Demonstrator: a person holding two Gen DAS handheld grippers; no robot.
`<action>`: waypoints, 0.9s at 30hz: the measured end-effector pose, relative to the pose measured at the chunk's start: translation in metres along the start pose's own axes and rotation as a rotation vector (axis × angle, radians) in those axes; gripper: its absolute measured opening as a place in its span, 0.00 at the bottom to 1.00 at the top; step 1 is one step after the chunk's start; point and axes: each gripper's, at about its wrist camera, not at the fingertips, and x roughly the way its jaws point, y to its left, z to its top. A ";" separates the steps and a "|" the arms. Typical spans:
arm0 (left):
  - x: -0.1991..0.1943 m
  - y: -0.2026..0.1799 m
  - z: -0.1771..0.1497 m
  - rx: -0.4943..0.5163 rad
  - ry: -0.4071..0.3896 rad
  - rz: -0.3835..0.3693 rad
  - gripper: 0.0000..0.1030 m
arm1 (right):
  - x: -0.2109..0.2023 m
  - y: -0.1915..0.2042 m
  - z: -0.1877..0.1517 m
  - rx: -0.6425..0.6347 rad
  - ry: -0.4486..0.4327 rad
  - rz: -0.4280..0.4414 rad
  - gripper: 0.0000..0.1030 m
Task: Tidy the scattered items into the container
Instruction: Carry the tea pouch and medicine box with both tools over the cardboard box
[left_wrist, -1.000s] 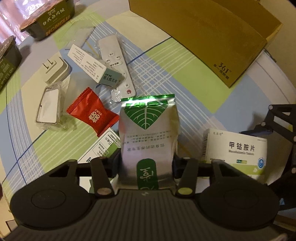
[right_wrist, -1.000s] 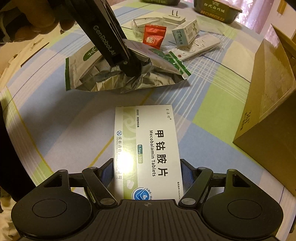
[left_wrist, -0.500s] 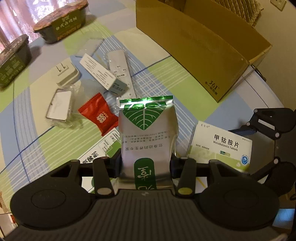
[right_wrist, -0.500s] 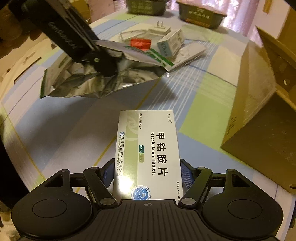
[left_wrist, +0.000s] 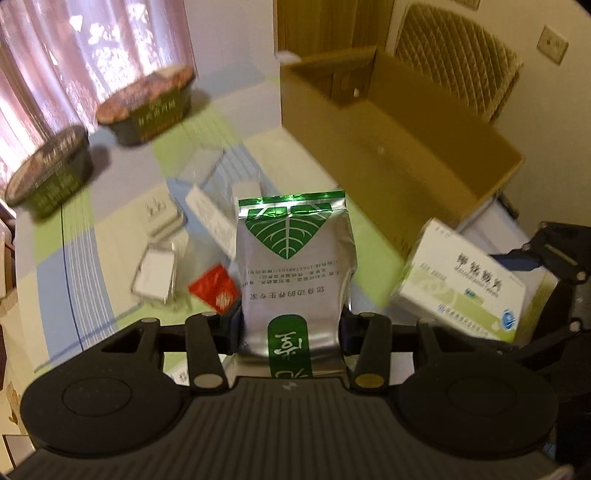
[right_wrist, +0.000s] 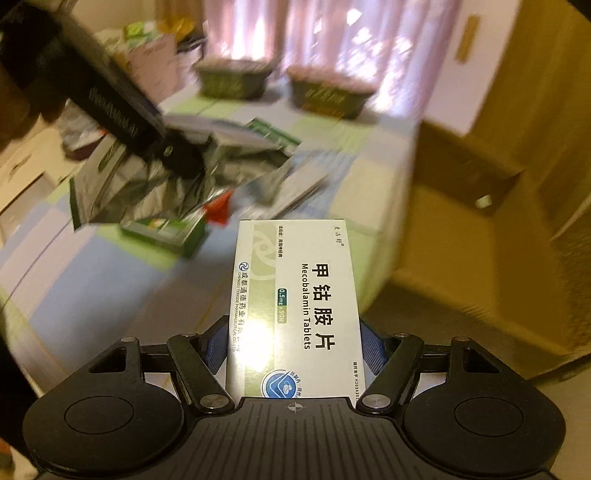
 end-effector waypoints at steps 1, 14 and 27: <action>-0.004 -0.004 0.006 -0.003 -0.014 0.000 0.40 | -0.008 -0.009 0.004 0.010 -0.012 -0.021 0.71; 0.009 -0.087 0.111 -0.091 -0.153 -0.076 0.40 | -0.019 -0.127 0.032 0.152 -0.010 -0.205 0.71; 0.081 -0.117 0.144 -0.150 -0.122 -0.077 0.40 | 0.010 -0.180 0.026 0.217 0.012 -0.226 0.71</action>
